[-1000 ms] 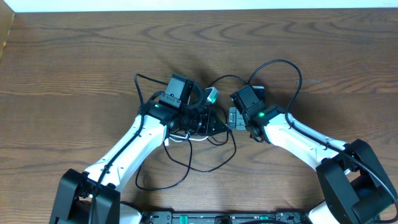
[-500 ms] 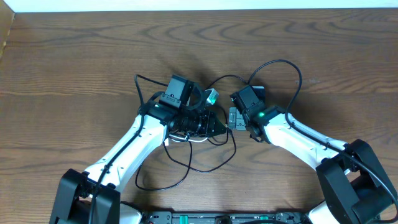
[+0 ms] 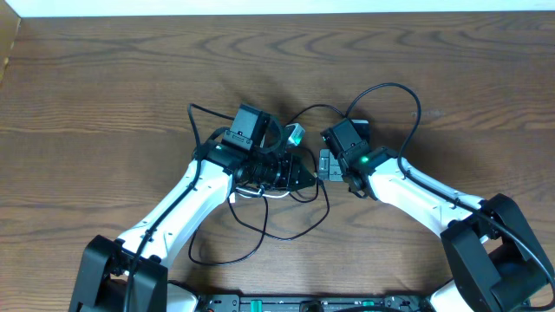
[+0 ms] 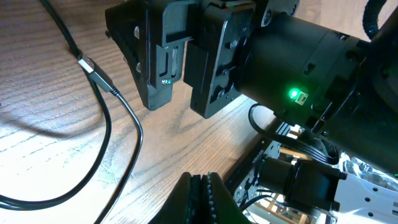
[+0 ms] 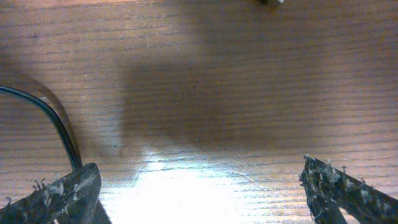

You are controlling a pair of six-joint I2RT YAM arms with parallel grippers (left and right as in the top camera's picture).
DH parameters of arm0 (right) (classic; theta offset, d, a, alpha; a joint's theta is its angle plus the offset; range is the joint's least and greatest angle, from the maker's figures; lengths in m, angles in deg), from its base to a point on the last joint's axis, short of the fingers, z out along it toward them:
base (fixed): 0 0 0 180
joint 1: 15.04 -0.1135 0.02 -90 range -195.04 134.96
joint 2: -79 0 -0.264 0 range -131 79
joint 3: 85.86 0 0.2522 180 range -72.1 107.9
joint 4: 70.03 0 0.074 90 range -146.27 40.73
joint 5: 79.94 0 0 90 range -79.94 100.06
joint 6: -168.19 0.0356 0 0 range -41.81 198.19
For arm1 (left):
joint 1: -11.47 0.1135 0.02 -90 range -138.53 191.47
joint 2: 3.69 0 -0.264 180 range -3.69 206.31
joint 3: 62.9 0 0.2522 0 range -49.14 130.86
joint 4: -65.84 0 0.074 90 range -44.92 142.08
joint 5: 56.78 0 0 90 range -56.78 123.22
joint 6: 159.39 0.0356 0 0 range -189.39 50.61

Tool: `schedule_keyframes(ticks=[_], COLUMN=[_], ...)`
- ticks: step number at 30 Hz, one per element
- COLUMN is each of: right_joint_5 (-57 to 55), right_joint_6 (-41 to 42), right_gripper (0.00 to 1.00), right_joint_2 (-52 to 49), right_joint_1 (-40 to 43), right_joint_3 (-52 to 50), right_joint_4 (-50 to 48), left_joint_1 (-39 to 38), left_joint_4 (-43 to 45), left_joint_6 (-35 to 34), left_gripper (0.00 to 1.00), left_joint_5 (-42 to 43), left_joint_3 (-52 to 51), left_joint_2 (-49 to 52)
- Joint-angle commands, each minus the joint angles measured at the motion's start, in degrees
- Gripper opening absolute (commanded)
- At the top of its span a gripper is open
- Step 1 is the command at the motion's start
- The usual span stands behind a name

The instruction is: Untangle cables

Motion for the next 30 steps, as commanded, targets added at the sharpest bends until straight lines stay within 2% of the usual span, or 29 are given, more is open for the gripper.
schedule_keyframes(ticks=[1, 5, 11, 17, 18, 20, 26, 30], right_joint_5=[-0.55, 6.43, 9.81, 22.64, 23.17, 23.15, 23.28, 23.96], right_joint_6=[0.96, 2.45, 2.45, 1.18, 0.68, -0.63, -0.79, 1.03], right_gripper=[0.99, 0.99, 0.99, 0.99, 0.98, 0.9, 0.84, 0.8], right_joint_2=[-0.33, -0.33, -0.33, -0.33, -0.35, -0.35, -0.35, -0.26], right_joint_1=[0.0, -0.15, -0.15, -0.22, -0.26, -0.26, -0.11, 3.37], right_joint_3=[0.04, 0.04, 0.04, 0.04, 0.02, -0.02, -0.04, -0.04], right_joint_4=[-0.02, -1.01, -1.03, 1.97, 2.14, 2.08, 2.6, 5.07], left_joint_1=[-0.17, -0.17, -0.17, -0.17, -0.17, -0.17, -0.17, 0.0], left_joint_4=[-0.15, -0.15, -0.15, -0.15, -0.15, -0.15, -1.51, -3.56], left_joint_6=[0.74, 0.74, 0.74, 0.76, 0.76, 0.79, 0.76, 0.85], left_gripper=[0.08, 0.08, 0.07, 0.07, 0.08, 0.08, 0.08, 0.08], left_joint_5=[-0.98, -0.96, -0.98, -1.22, -1.22, -1.51, -6.8, -7.37], left_joint_3=[-0.13, -0.13, -0.13, -0.13, -0.13, -0.13, -0.13, -0.13], left_joint_2=[0.22, 0.22, 0.22, 0.22, 0.22, 0.22, 0.22, 0.22])
